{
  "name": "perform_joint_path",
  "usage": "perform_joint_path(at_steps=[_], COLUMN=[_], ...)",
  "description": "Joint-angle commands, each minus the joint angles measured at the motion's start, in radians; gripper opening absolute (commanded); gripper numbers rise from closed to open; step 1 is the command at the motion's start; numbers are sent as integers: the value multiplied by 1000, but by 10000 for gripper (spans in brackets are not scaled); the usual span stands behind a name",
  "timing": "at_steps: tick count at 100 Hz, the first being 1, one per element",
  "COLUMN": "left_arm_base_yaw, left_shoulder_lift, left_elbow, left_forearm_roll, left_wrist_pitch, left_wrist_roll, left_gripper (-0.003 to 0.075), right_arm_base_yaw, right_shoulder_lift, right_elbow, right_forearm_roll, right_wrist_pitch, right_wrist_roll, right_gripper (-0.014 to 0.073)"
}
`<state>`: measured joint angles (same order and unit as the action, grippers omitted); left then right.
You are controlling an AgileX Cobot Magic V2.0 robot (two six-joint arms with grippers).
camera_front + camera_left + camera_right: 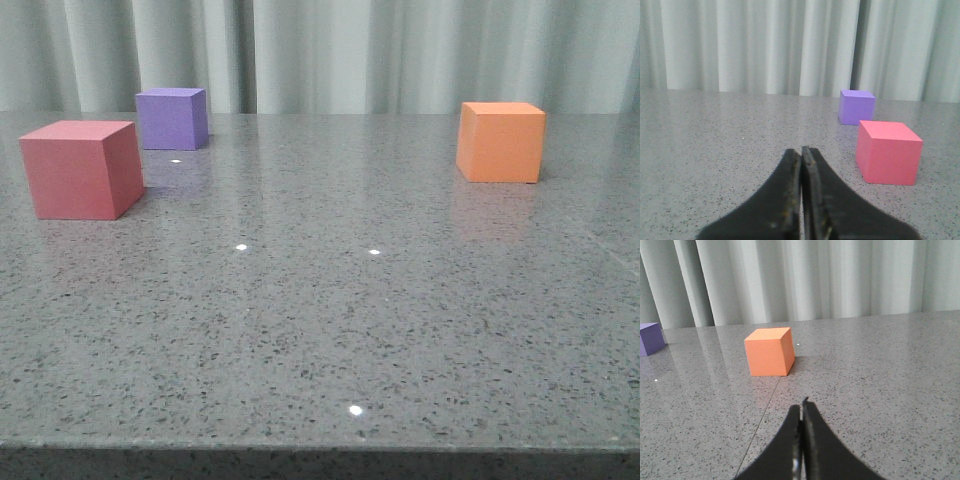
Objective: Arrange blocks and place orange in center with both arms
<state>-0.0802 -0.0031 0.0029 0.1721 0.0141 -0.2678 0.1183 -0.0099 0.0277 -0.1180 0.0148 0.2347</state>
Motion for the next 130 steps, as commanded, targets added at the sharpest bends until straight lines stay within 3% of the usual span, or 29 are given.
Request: perform_joint_path(at_steps=[1, 43, 65, 101, 130], left_arm_base_yaw=[2, 2, 2, 2, 2], left_shoulder_lift=[-34, -34, -34, -34, -34], left_elbow=[43, 43, 43, 43, 43], left_forearm_roll=[1, 1, 1, 1, 1], left_wrist_pitch=[-81, -81, -81, -81, -81], left_wrist_roll=[-10, -10, -10, -10, -10], left_gripper=[-20, -20, -20, -20, -20], right_arm_base_yaw=[-8, -8, -8, -8, -8], right_shoulder_lift=[-21, -14, 106, 562, 783], right_elbow=[-19, -84, -307, -793, -923], right_forearm_roll=[-4, -4, -4, -4, -4], right_wrist_pitch=[-84, -103, 110, 516, 552], right_wrist_roll=[-7, -7, -7, -7, -7], right_gripper=[-68, -68, -68, -68, -61])
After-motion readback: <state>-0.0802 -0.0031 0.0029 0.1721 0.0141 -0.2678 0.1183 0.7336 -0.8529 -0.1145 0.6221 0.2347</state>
